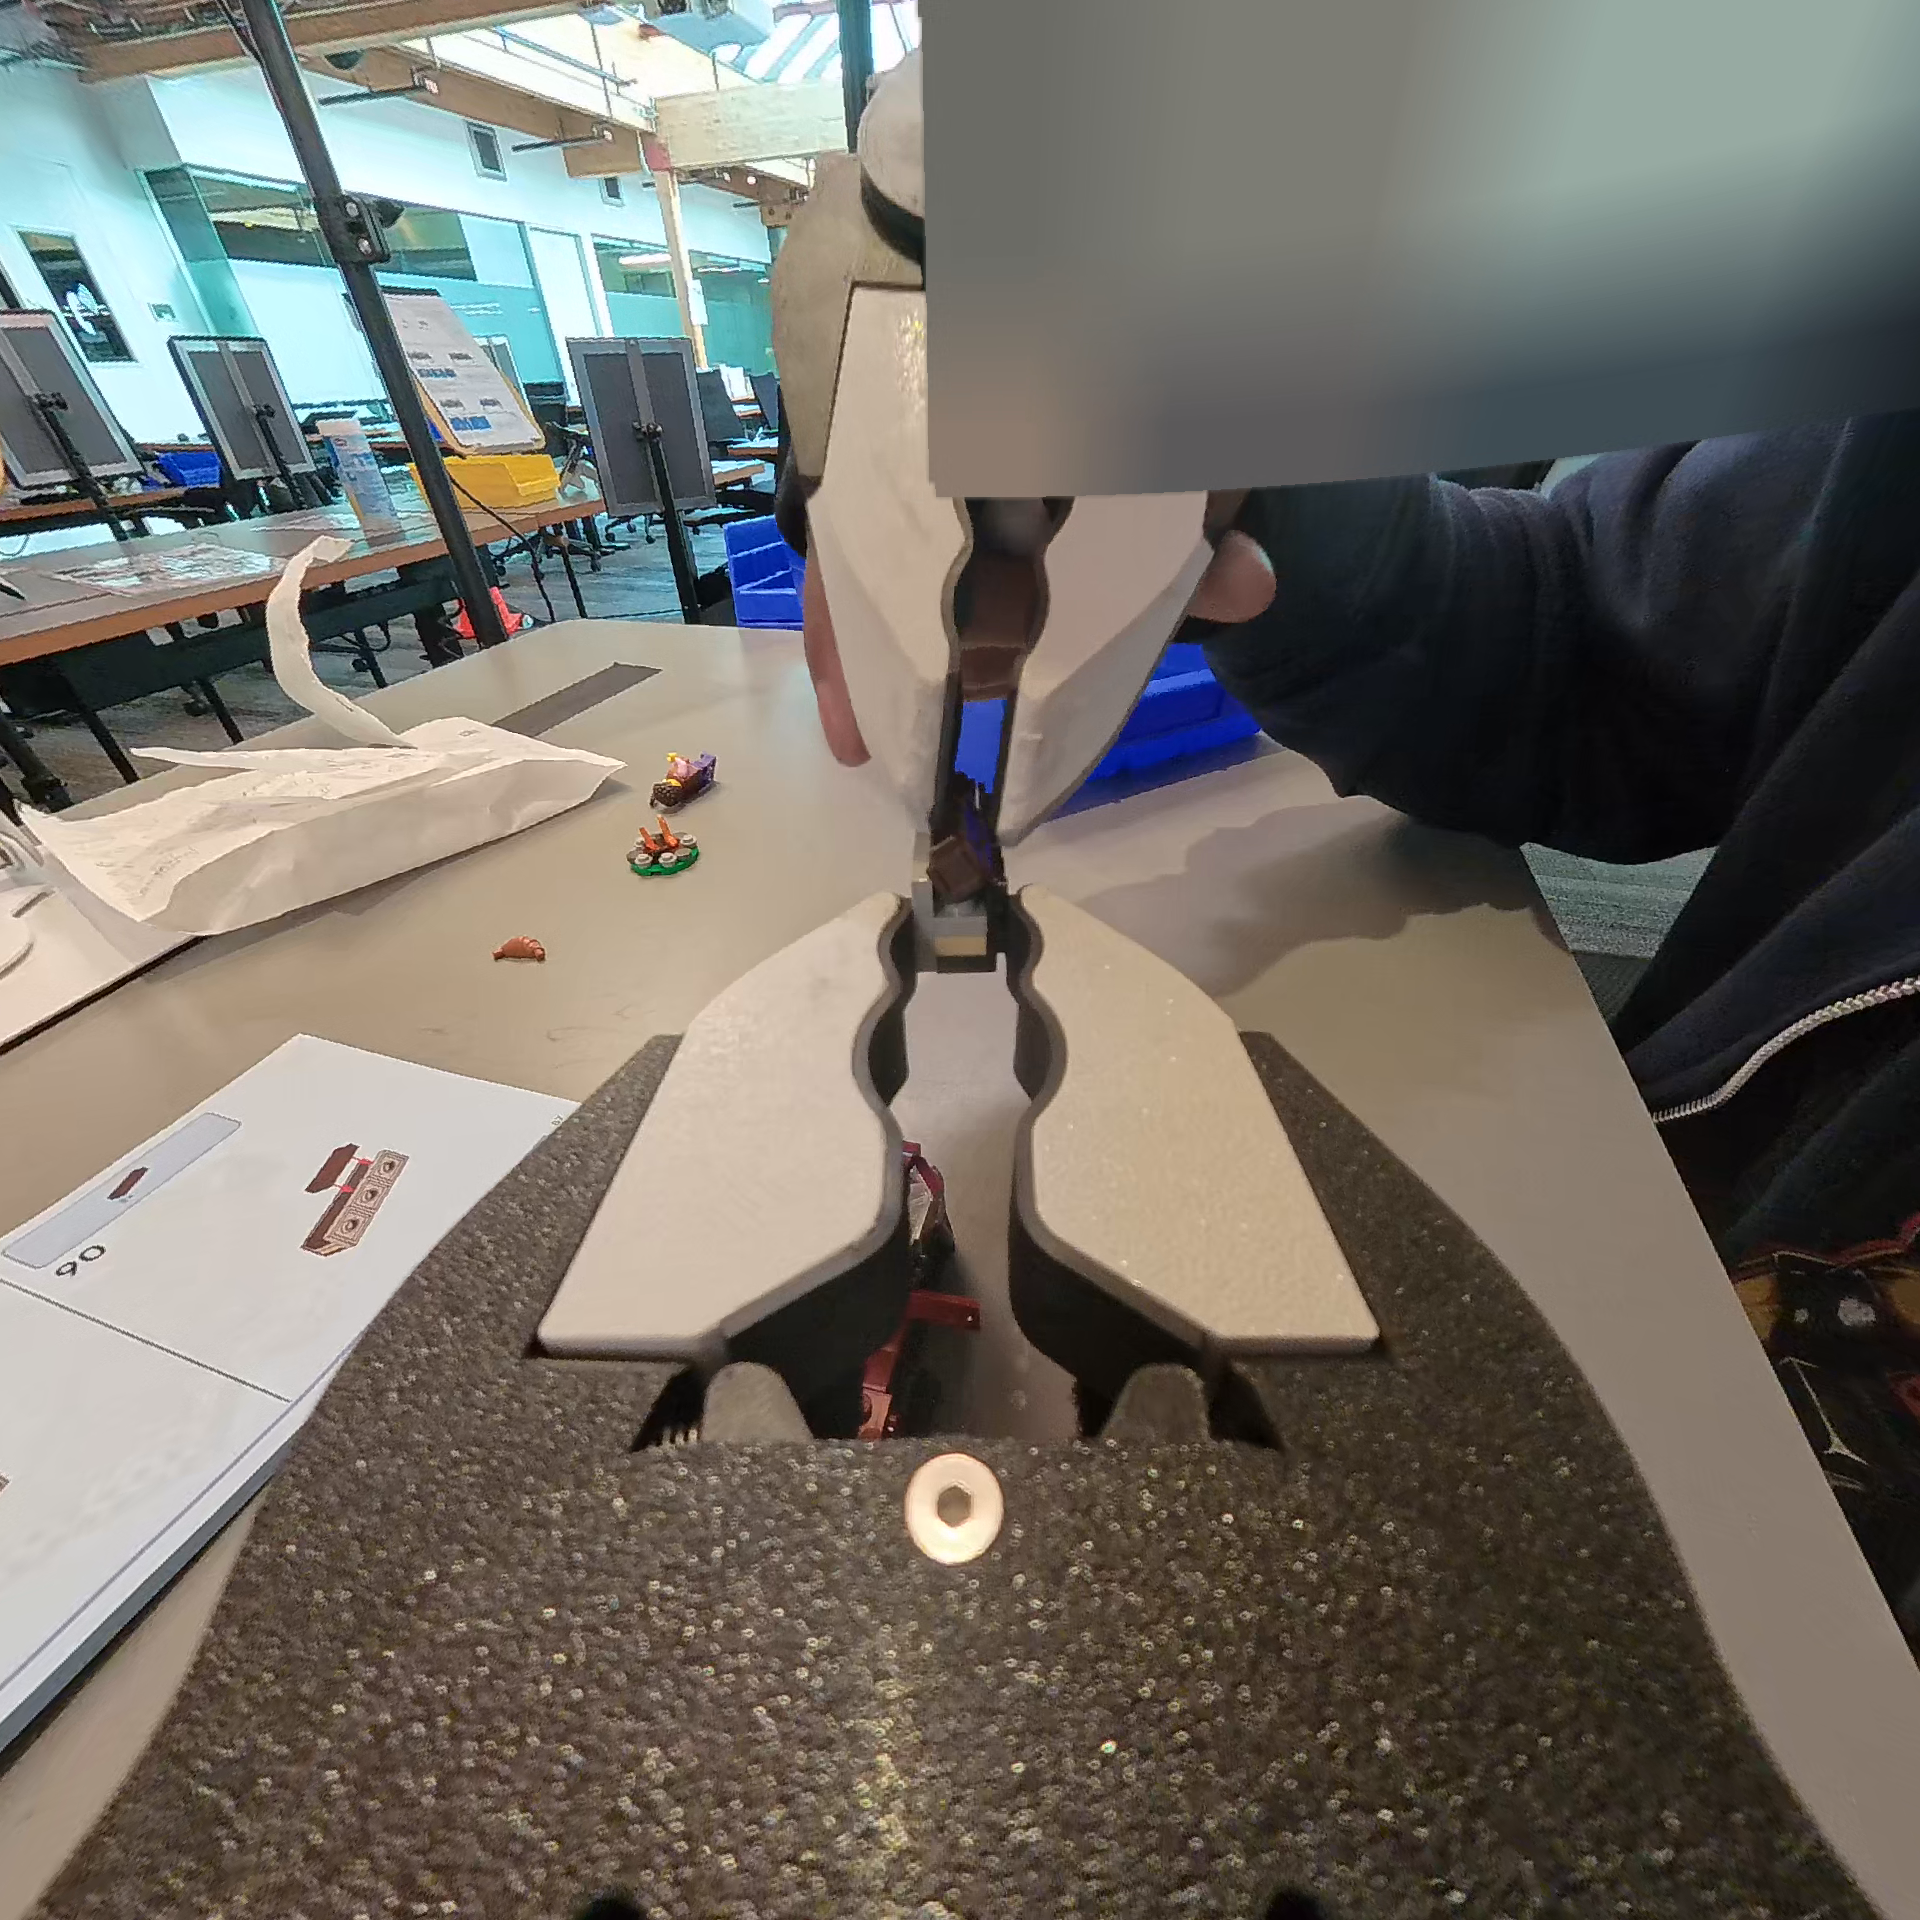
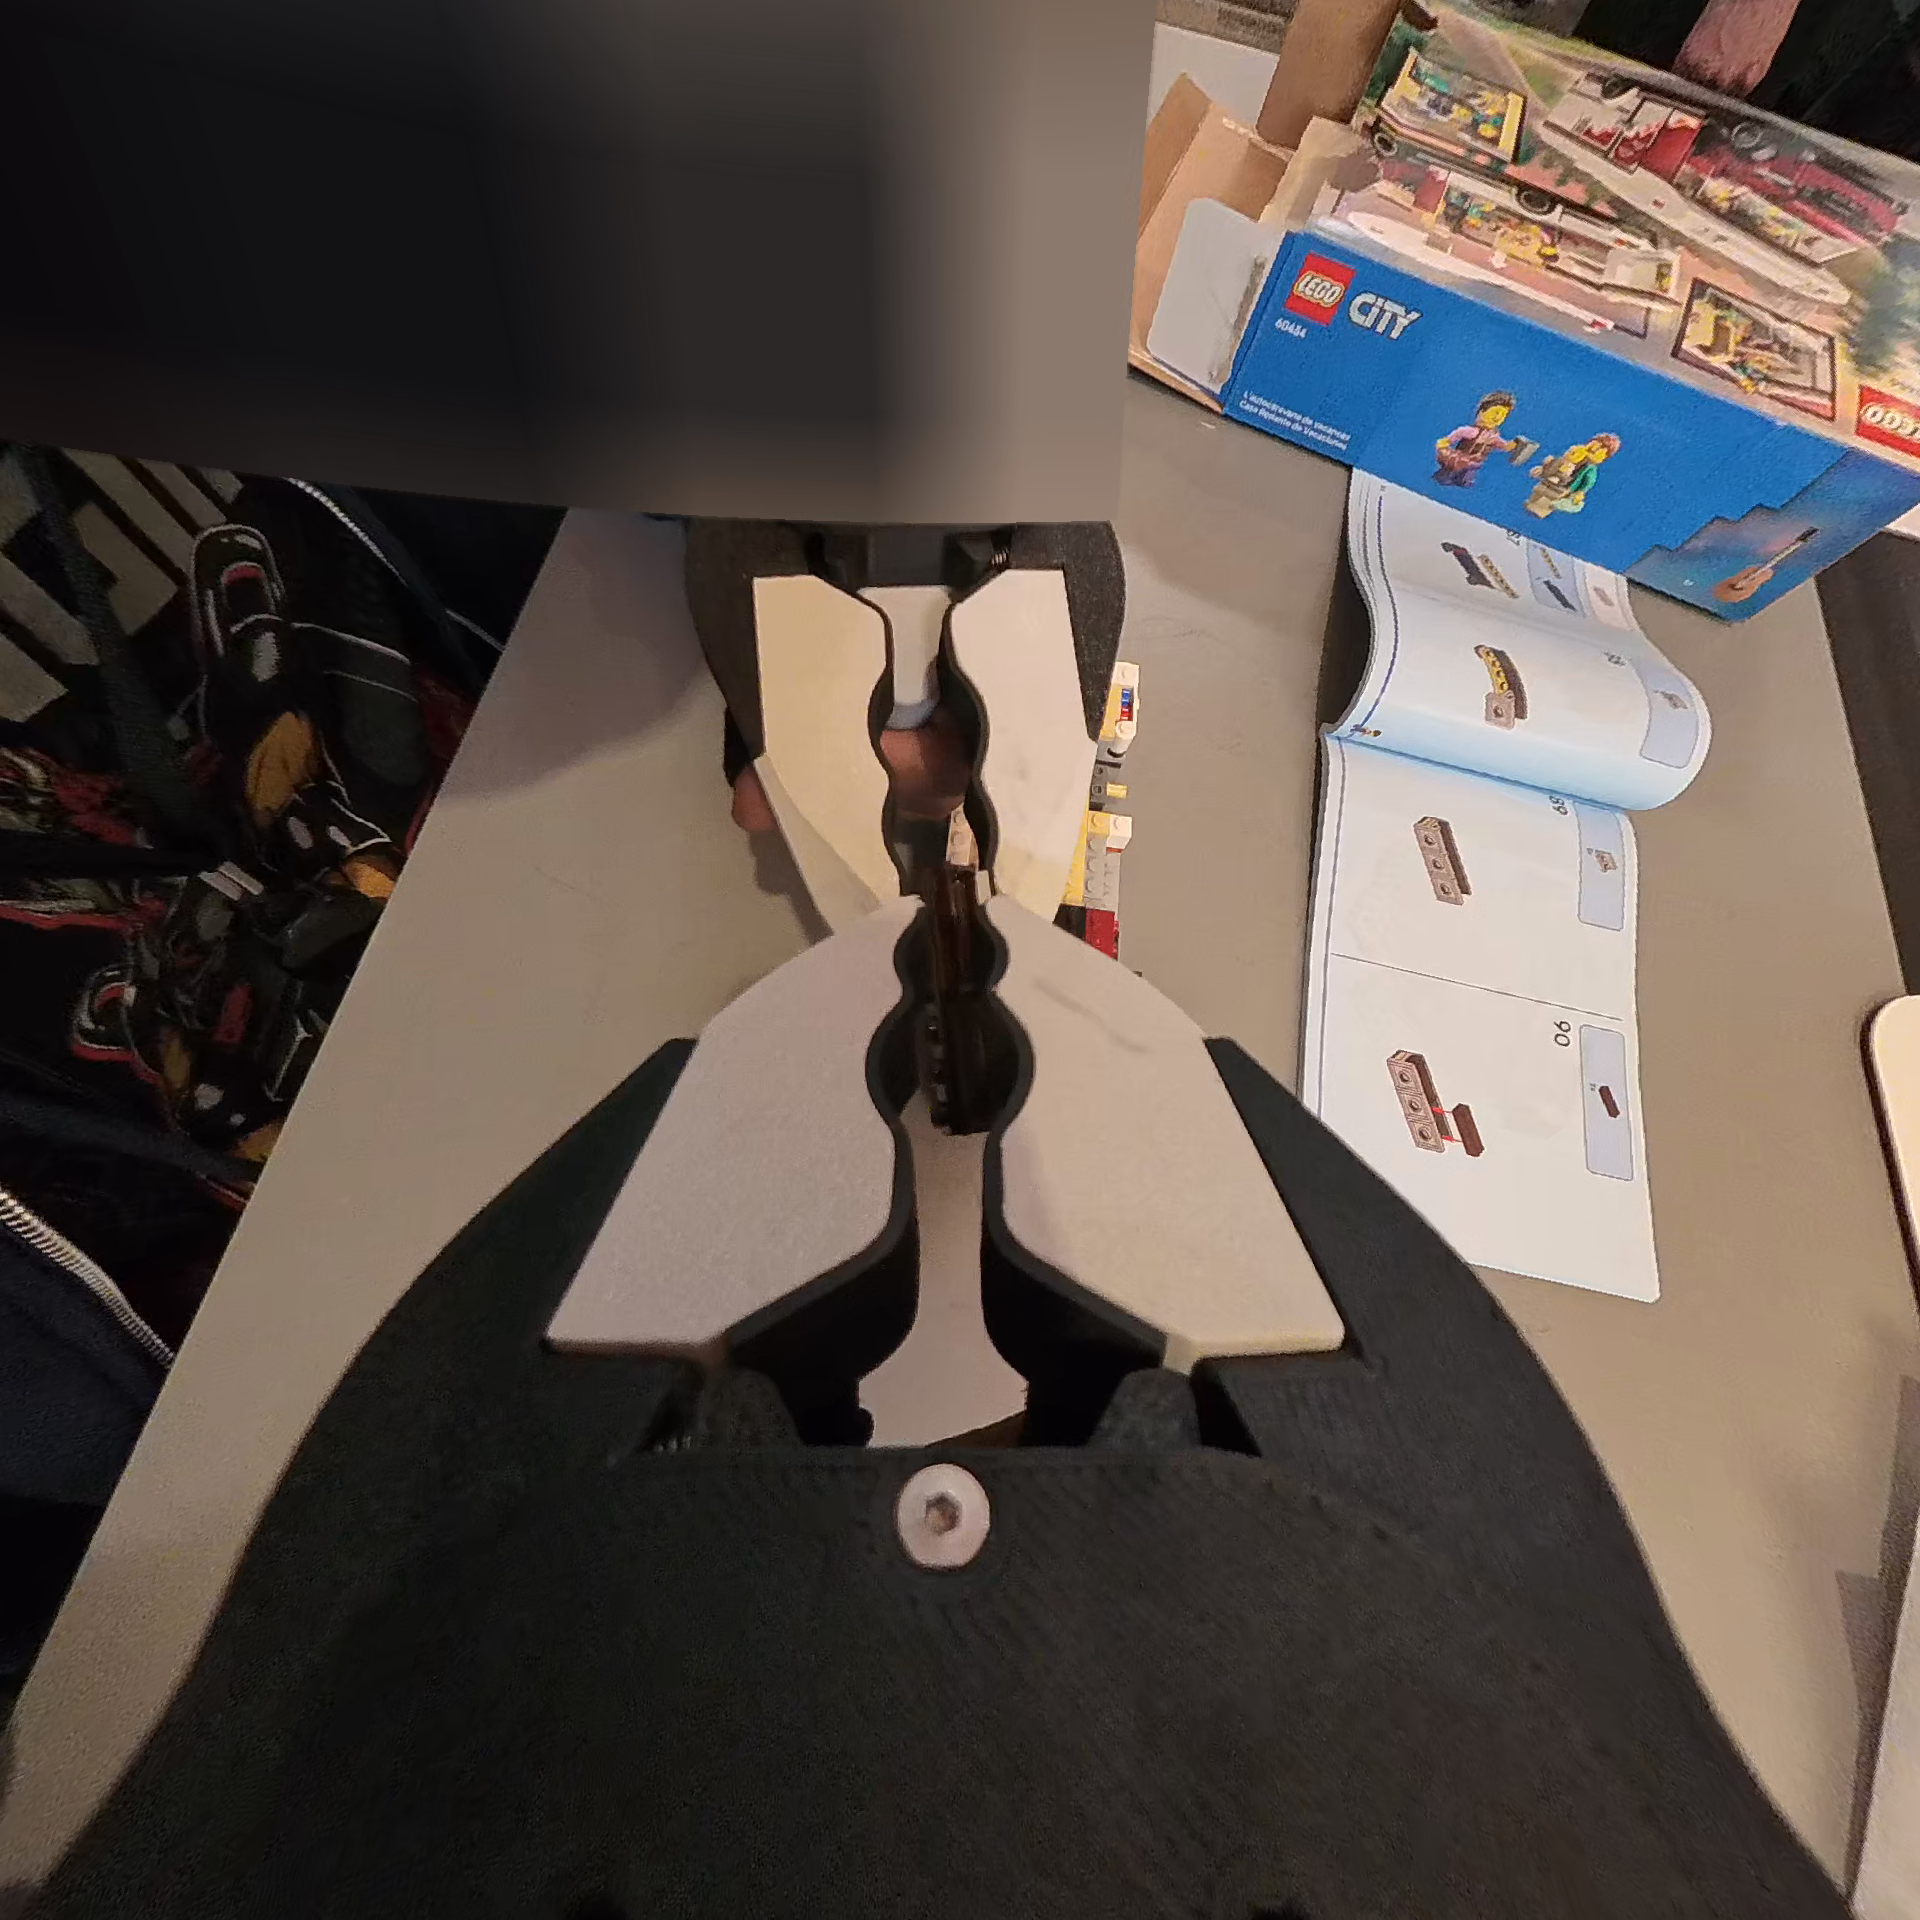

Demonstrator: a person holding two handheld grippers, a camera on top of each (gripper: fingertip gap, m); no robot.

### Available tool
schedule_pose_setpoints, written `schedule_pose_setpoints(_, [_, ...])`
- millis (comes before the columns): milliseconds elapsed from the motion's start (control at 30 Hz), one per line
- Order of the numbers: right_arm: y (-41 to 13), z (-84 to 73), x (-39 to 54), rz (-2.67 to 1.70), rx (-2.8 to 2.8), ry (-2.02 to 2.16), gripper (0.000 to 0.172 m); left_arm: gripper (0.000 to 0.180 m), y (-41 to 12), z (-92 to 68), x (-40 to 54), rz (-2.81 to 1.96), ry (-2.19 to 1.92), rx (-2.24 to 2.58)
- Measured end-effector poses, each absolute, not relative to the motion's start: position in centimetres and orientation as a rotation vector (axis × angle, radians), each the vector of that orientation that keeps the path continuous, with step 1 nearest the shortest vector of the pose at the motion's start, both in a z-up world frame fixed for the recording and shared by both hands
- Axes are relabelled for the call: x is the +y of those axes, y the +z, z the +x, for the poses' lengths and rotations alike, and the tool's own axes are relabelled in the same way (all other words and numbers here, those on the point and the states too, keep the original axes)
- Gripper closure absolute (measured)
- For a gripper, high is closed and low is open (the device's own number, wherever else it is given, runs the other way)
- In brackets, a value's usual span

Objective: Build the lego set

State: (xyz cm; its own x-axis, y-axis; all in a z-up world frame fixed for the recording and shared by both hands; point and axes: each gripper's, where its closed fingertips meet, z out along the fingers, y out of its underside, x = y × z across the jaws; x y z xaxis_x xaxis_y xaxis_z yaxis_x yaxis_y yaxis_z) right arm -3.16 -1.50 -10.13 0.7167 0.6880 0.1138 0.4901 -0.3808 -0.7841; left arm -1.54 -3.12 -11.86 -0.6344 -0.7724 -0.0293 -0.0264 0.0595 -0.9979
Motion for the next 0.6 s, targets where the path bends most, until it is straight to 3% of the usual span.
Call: schedule_pose_setpoints(600, [-10.06, -3.06, -1.15, -2.070, -0.910, 0.133, 0.170, 0.165, -11.81, -1.45, -2.87, -0.814, -1.631, 1.746])
